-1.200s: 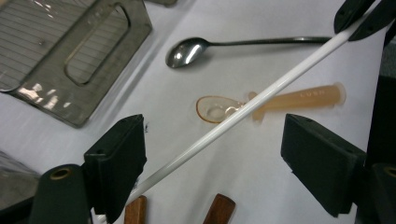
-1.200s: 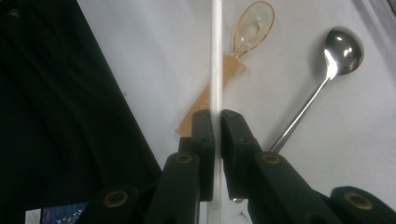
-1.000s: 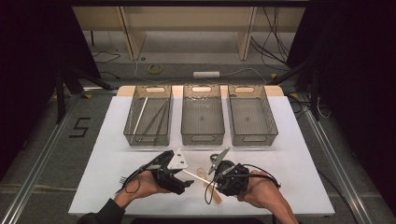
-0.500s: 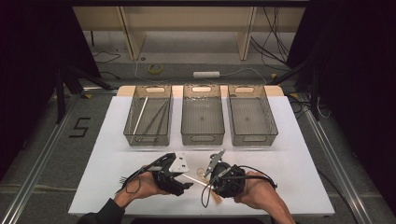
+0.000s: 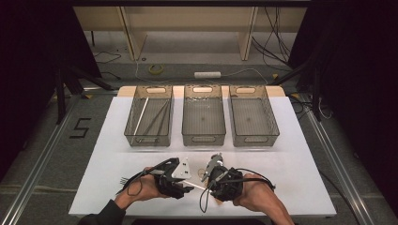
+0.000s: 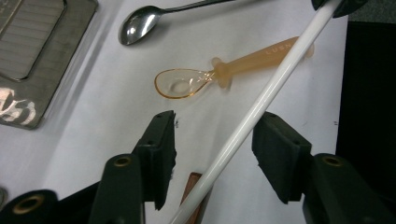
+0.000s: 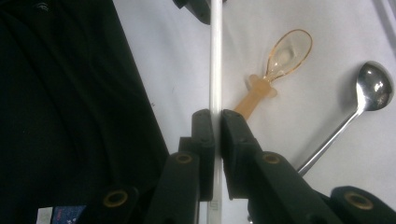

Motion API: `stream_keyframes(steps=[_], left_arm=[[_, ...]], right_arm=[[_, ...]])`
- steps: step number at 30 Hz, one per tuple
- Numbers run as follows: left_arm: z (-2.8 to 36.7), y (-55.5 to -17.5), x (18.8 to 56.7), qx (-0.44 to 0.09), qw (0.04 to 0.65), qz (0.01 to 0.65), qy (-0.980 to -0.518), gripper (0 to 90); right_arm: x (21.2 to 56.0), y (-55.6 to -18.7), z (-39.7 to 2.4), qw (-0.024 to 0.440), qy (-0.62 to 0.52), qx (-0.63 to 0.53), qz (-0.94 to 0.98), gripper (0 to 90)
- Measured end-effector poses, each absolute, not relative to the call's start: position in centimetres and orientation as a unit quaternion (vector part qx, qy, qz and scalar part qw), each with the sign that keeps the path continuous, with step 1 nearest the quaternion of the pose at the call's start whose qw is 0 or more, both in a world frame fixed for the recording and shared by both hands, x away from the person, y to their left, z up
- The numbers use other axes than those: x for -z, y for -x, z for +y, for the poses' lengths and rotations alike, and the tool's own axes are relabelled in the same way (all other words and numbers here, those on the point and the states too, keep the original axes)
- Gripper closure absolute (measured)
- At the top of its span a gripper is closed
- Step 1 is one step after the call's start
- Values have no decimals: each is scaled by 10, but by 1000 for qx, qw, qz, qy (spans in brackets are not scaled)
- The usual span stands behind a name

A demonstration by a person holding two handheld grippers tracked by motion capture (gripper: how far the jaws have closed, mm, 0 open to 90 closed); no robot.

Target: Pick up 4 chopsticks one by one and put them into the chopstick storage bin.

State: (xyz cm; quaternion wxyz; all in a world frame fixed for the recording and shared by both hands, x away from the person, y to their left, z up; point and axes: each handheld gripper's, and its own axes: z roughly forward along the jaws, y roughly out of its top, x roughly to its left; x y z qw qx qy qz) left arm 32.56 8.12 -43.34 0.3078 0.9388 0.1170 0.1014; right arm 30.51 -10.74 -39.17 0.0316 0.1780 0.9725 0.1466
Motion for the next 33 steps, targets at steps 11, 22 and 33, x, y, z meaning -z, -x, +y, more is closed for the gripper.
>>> stream_keyframes(steps=[11, 22, 33], left_arm=[[81, -323, 434, -92, 302, 94, -944, 592], [81, -320, 433, -80, 300, 66, -948, 700], [80, -315, 434, -64, 279, 19, -958, 790]], right_arm=[[393, -305, -107, 30, -162, -141, 976, 849], [394, -304, -108, 26, -150, -139, 978, 848], [400, -308, -113, 18, -118, -154, 981, 824]])
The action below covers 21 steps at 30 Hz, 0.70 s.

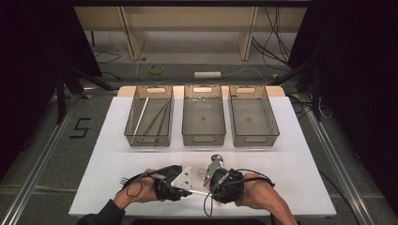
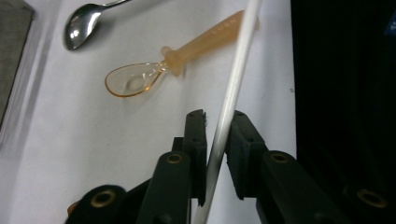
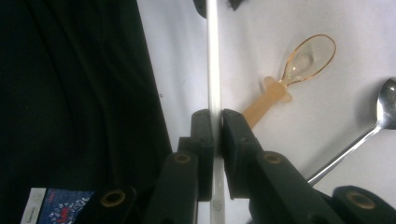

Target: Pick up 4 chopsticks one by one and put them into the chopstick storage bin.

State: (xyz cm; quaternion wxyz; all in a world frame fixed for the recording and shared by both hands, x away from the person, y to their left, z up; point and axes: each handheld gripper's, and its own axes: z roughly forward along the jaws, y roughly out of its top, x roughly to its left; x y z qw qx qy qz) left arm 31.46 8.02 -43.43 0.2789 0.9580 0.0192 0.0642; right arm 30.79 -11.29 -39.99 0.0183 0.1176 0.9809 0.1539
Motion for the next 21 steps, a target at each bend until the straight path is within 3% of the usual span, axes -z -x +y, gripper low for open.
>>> stream_keyframes(steps=[3, 12, 21], left_arm=[[78, -312, 432, -61, 278, 15, -958, 841], [86, -321, 431, -75, 283, 71, -953, 844], [95, -330, 427, -88, 292, 128, -944, 843]], right_arm=[[399, -314, -117, 33, -138, -161, 977, 762], [389, -324, -132, 35, -196, -221, 955, 480], [379, -327, -144, 73, -254, -293, 919, 373]])
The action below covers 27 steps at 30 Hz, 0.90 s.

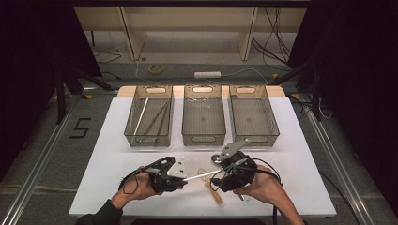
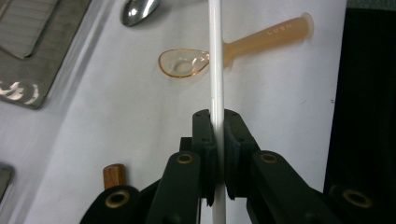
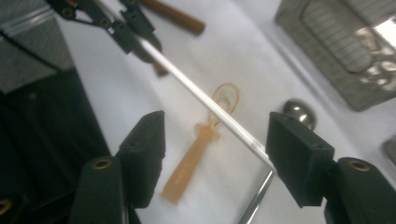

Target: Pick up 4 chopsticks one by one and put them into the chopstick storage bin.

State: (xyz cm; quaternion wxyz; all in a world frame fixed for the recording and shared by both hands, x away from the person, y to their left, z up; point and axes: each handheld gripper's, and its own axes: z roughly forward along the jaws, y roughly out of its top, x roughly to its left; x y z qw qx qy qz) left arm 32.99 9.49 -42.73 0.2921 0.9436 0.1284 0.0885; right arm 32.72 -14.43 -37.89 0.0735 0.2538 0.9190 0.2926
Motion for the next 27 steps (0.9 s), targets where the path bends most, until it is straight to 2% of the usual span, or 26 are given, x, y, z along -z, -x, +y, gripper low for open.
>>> stream_keyframes(steps=[9, 27], left_arm=[[106, -340, 423, -102, 304, 191, -928, 844], [136, -357, 415, -133, 332, 289, -888, 844]], right_arm=[[376, -328, -159, 100, -303, -335, 887, 331], [399, -331, -181, 96, -366, -373, 847, 284]])
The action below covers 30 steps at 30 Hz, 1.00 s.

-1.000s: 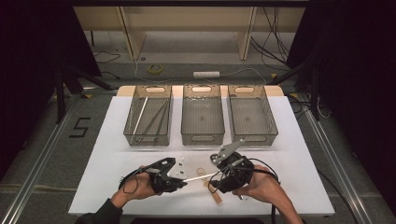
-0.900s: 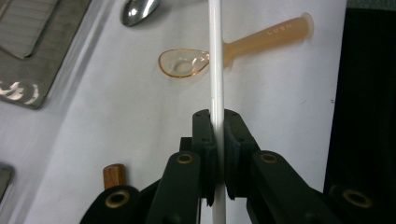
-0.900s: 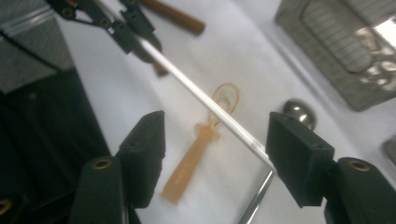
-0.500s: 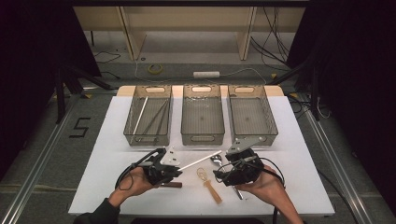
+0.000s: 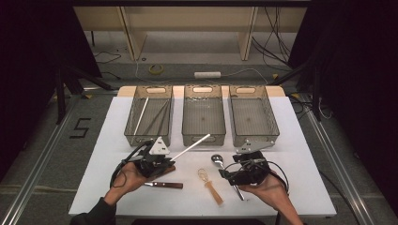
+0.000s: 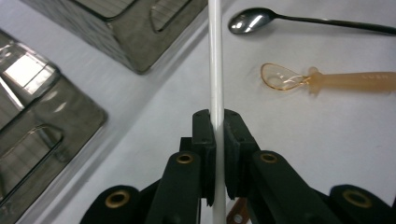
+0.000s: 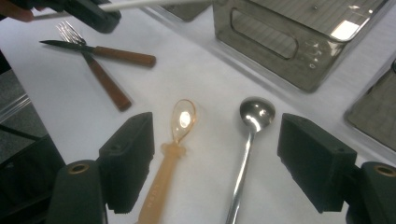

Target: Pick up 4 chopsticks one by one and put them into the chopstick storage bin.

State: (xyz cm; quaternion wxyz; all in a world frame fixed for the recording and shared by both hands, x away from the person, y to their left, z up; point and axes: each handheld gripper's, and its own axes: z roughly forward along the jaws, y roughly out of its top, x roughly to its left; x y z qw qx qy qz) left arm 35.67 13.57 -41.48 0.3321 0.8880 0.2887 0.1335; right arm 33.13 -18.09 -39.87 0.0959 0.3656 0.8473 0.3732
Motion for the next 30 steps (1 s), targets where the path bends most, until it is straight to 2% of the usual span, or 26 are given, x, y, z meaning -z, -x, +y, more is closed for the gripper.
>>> stream_keyframes(steps=[30], left_arm=[[193, -389, 395, -191, 366, 404, -816, 844]], right_arm=[[426, -320, -186, 92, -389, -415, 817, 273]])
